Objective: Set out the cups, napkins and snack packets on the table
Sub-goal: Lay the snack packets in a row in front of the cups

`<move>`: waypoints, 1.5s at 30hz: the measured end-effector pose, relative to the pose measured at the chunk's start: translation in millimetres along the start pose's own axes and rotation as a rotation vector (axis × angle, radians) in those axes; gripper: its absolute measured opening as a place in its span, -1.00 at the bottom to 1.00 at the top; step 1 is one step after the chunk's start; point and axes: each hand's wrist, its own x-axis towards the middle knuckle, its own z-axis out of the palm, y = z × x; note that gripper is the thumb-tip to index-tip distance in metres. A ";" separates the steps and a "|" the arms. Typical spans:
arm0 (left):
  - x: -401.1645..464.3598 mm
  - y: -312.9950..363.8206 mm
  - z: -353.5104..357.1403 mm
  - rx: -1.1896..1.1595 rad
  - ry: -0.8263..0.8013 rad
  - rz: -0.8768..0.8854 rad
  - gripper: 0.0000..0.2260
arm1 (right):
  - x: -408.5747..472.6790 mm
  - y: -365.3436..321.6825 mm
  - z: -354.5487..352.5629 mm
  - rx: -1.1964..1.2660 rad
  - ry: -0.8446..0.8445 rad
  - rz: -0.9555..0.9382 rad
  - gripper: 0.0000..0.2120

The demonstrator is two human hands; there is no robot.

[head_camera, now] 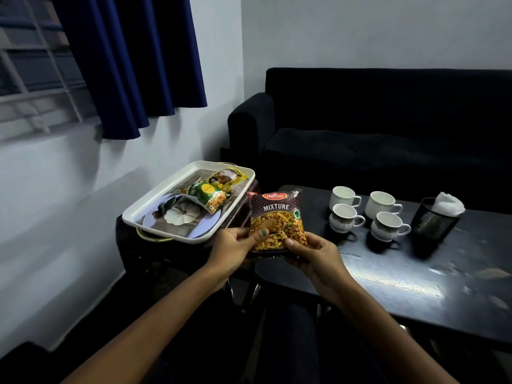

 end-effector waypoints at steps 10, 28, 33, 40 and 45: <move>-0.7 -5.5 6.8 -0.040 -0.095 -0.149 -0.92 | -0.5 -3.8 -16.6 0.049 0.131 -0.012 -0.88; 4.0 -73.7 94.9 0.266 -0.060 -0.112 -0.85 | -17.5 18.3 -84.5 -0.358 0.456 0.059 -0.78; 6.5 -93.2 118.2 0.444 0.000 -0.109 -0.75 | -20.7 17.3 -114.8 -0.646 0.470 0.132 -0.69; 7.9 -89.3 135.0 0.816 0.026 0.275 -0.57 | -17.8 30.2 -123.2 -1.330 0.544 -0.008 -0.41; 17.4 -92.1 158.7 0.990 -0.281 0.474 -0.47 | 0.0 40.7 -128.0 -1.660 0.294 -0.139 -0.46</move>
